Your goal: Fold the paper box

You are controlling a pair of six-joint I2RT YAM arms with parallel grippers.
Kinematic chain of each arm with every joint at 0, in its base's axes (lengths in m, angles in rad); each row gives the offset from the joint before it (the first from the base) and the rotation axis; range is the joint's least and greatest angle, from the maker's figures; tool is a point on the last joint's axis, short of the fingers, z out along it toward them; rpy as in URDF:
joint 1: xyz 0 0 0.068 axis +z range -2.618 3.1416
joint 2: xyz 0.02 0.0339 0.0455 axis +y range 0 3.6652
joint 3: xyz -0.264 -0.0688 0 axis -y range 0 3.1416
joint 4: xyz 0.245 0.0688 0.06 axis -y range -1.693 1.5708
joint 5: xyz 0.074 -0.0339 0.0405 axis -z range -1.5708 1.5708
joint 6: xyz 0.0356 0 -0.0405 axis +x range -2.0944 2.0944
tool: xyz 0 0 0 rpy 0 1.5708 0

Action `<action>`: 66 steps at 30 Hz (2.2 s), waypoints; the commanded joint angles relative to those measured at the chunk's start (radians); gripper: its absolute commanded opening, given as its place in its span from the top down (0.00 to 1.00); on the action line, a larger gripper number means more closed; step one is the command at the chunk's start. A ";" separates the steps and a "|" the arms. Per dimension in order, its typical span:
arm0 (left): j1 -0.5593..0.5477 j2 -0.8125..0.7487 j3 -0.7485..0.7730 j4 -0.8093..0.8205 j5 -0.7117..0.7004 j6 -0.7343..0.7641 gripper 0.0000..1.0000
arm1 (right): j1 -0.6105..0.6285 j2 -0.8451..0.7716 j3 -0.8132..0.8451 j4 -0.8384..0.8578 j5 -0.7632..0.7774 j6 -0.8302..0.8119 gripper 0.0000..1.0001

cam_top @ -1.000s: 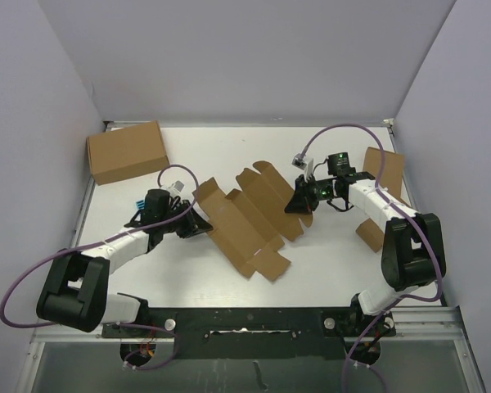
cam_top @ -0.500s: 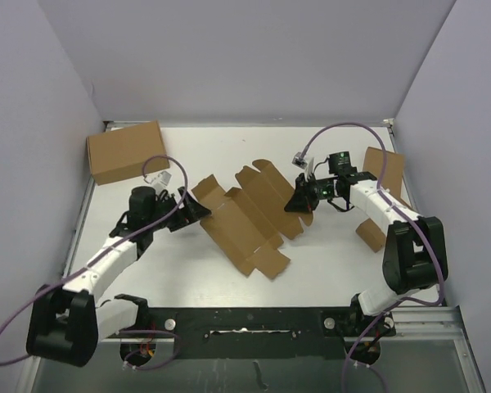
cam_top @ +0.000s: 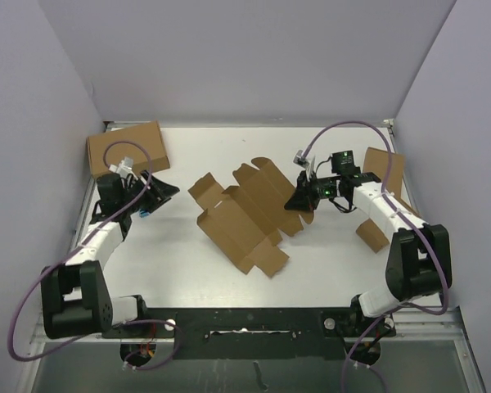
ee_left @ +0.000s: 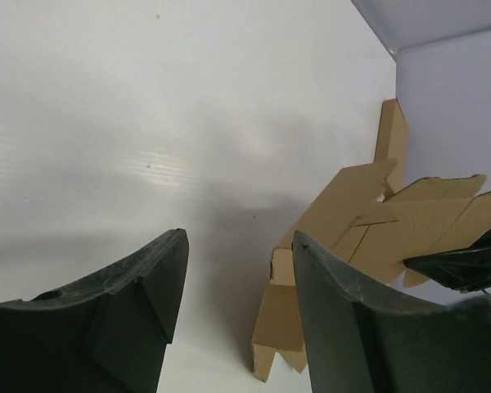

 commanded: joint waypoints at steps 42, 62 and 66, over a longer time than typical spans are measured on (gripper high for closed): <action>-0.191 0.206 0.074 0.256 0.305 0.045 0.42 | 0.437 -0.204 0.229 -0.159 0.807 -0.543 1.00; -0.315 -0.507 -0.213 -0.160 -0.156 -0.074 0.43 | 0.486 -0.251 0.179 -0.257 0.706 -0.483 1.00; -0.417 -0.624 -0.300 -0.152 -0.222 -0.196 0.44 | 0.489 -0.229 0.190 -0.291 0.653 -0.463 1.00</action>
